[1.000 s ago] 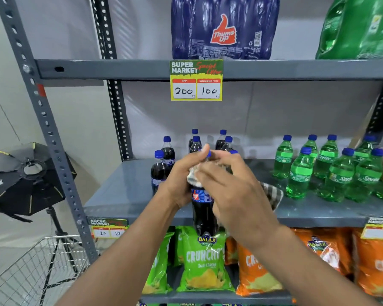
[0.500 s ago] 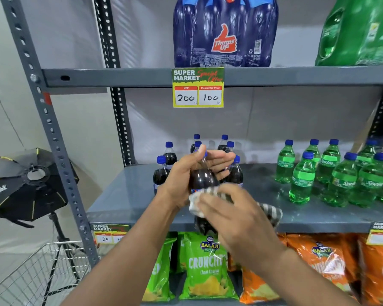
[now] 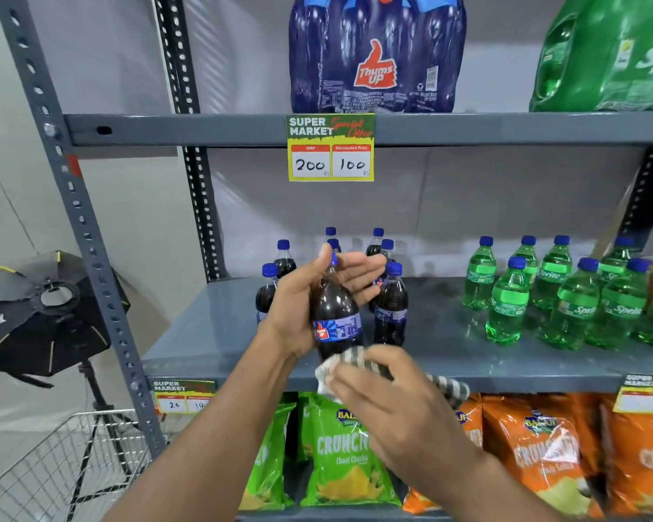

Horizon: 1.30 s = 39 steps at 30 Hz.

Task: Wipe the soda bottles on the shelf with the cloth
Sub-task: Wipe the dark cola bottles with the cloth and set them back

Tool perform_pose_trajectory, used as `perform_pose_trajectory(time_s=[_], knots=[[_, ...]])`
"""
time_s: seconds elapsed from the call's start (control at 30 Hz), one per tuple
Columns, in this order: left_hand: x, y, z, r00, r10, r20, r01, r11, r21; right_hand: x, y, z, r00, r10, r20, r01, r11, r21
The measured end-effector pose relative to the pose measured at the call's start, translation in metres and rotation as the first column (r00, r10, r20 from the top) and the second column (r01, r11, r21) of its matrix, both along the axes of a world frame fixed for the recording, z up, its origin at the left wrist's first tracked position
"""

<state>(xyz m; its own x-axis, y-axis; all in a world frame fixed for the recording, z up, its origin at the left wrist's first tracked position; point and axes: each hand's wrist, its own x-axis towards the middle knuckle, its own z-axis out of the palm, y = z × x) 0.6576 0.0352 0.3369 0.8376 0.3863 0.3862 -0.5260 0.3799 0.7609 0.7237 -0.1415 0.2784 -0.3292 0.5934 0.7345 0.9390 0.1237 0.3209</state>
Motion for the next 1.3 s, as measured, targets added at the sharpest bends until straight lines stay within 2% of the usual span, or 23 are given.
perform_pose_trajectory(time_s=[0.07, 0.23, 0.33, 0.4, 0.53, 0.7, 0.77, 0.9, 1.0, 1.2, 1.3], knots=[[-0.002, 0.001, 0.002, 1.000, 0.009, -0.001, -0.009, 1.000, 0.026, 0.004, -0.003, -0.012, 0.999, 0.002, 0.041, -0.001, 0.999, -0.036], [0.003, -0.011, 0.002, 0.998, -0.030, -0.060, 0.031, 0.999, 0.021, 0.009, 0.008, 0.028, 0.989, 0.035, -0.144, -0.027, 0.998, 0.056], [0.002, -0.020, 0.003, 0.985, -0.167, -0.052, 0.165, 0.986, -0.028, 0.012, 0.019, 0.059, 0.975, 0.037, -0.220, -0.003, 0.988, 0.154], [0.002, -0.021, 0.004, 0.986, -0.163, -0.035, 0.163, 0.987, -0.019, 0.011, 0.018, 0.061, 0.969, 0.042, -0.245, -0.003, 0.988, 0.157], [0.006, -0.020, 0.001, 0.999, -0.011, -0.033, 0.012, 1.000, 0.006, 0.010, 0.002, 0.034, 0.981, 0.054, -0.184, -0.037, 0.994, 0.099], [0.005, -0.014, 0.002, 1.000, 0.017, -0.013, -0.017, 1.000, 0.025, 0.007, -0.015, 0.000, 0.997, 0.059, -0.053, -0.059, 0.998, 0.006], [0.006, -0.016, 0.004, 1.000, 0.008, -0.018, -0.008, 1.000, 0.026, 0.010, -0.012, 0.011, 0.995, 0.058, -0.077, -0.057, 0.998, 0.024], [0.009, -0.021, 0.005, 0.999, -0.035, -0.029, 0.036, 0.999, 0.037, 0.012, 0.006, 0.052, 0.974, 0.024, -0.225, 0.005, 0.992, 0.127], [0.010, -0.024, 0.006, 0.998, -0.061, -0.013, 0.061, 0.998, 0.012, 0.011, 0.010, 0.057, 0.960, 0.010, -0.281, 0.027, 0.992, 0.126], [0.016, -0.021, 0.001, 1.000, 0.021, 0.017, -0.021, 1.000, -0.017, 0.011, -0.007, 0.016, 0.983, 0.015, -0.181, -0.007, 0.999, 0.043], [0.015, -0.013, 0.005, 0.998, 0.051, 0.036, -0.053, 0.998, 0.039, 0.011, -0.010, -0.004, 0.994, 0.022, -0.109, -0.026, 0.999, -0.029]])
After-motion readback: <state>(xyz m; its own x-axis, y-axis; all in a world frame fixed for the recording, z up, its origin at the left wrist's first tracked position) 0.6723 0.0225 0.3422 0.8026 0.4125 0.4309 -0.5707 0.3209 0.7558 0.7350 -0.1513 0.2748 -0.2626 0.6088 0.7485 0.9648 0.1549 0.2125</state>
